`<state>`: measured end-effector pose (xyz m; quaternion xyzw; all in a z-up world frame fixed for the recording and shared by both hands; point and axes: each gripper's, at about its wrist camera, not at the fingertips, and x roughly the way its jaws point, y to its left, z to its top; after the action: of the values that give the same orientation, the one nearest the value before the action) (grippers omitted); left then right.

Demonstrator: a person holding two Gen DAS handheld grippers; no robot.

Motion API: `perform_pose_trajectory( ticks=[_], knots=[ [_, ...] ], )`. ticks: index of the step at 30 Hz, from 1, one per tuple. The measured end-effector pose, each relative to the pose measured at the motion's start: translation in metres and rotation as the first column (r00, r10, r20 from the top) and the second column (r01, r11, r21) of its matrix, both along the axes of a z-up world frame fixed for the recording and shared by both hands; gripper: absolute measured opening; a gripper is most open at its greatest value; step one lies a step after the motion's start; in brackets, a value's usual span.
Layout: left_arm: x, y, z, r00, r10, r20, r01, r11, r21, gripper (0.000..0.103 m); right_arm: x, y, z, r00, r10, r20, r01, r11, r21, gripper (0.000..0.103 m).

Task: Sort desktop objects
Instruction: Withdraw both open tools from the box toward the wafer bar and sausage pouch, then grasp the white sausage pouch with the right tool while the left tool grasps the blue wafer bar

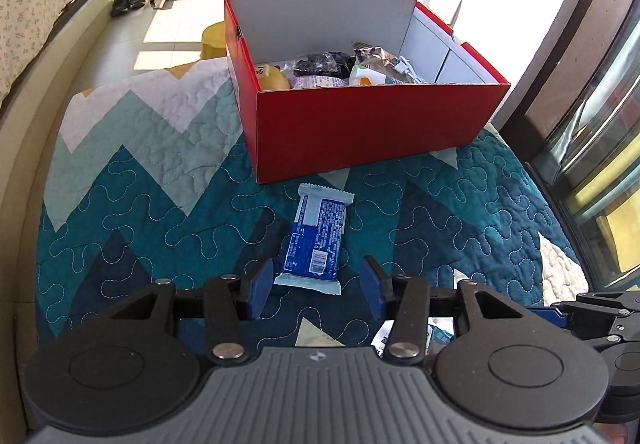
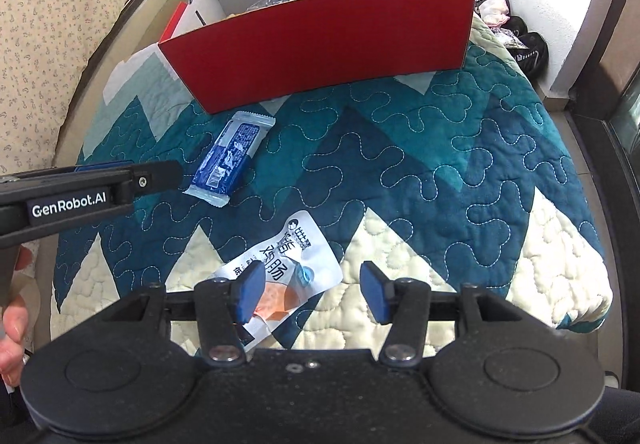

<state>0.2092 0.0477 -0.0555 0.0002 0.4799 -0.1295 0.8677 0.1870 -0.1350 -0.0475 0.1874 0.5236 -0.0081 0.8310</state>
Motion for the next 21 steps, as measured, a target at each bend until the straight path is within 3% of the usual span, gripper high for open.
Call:
perform_pose_trajectory(
  ticks=[8,21],
  knots=[
    [0.021,-0.001,-0.027,0.999,-0.031,-0.032,0.03,0.999,-0.024,0.06,0.008,0.003,-0.02,0.999,-0.008,-0.035,0.008,1.0,0.023,0.052],
    [0.045,-0.013,-0.056,0.996,-0.08,-0.034,0.08,0.997,0.01,0.061,0.017,0.003,-0.033,0.999,-0.017,-0.051,0.021,0.998,0.061,0.057]
  ],
)
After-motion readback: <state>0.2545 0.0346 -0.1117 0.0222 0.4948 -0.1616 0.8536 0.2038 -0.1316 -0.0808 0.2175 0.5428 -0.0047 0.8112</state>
